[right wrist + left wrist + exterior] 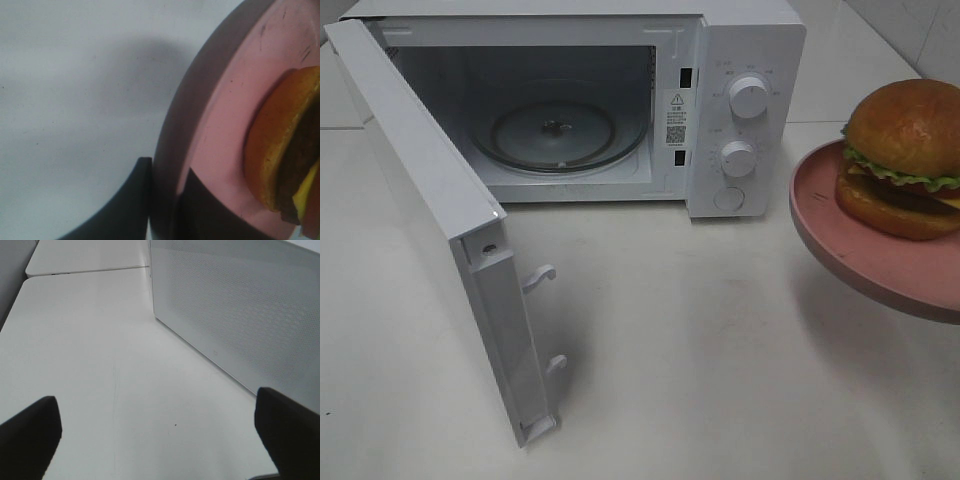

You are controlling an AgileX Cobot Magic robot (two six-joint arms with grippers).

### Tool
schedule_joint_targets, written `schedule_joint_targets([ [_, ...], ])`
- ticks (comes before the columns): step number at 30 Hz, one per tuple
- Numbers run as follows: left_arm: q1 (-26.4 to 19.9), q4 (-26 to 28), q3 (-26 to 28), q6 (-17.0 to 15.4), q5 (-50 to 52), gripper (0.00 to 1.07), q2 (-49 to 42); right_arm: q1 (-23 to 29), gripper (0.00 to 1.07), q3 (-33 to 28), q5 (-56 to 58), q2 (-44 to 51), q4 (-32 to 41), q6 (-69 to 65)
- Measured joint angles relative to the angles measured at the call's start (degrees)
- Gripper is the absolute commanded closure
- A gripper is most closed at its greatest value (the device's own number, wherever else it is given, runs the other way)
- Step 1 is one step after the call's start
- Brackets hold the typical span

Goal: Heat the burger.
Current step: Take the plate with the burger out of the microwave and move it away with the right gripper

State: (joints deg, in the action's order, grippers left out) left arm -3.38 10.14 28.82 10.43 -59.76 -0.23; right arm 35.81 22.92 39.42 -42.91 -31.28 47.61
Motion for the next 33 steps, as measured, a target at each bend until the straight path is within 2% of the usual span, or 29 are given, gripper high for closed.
schedule_joint_targets([
  [9, 0.0, 0.0, 0.0, 0.0, 0.0, 0.06, 0.0, 0.0, 1.07, 0.0, 4.01, -0.34, -5.56, -11.69],
  [11, 0.0, 0.0, 0.0, 0.0, 0.0, 0.06, 0.0, 0.0, 1.07, 0.0, 5.44, -2.64, -9.68, -19.65],
  [17, 0.0, 0.0, 0.0, 0.0, 0.0, 0.06, 0.0, 0.0, 1.07, 0.0, 5.61, -5.84, -13.01, -26.99],
  [19, 0.0, 0.0, 0.0, 0.0, 0.0, 0.06, 0.0, 0.0, 1.07, 0.0, 5.33, -9.51, -16.5, -35.35],
  [25, 0.0, 0.0, 0.0, 0.0, 0.0, 0.06, 0.0, 0.0, 1.07, 0.0, 5.33, -13.35, -19.37, -43.37],
  [27, 0.0, 0.0, 0.0, 0.0, 0.0, 0.06, 0.0, 0.0, 1.06, 0.0, 5.67, -17.82, -22.4, -51.74],
  [33, 0.0, 0.0, 0.0, 0.0, 0.0, 0.06, 0.0, 0.0, 1.06, 0.06, 6.3, -21.31, -24.52, -58.16],
])
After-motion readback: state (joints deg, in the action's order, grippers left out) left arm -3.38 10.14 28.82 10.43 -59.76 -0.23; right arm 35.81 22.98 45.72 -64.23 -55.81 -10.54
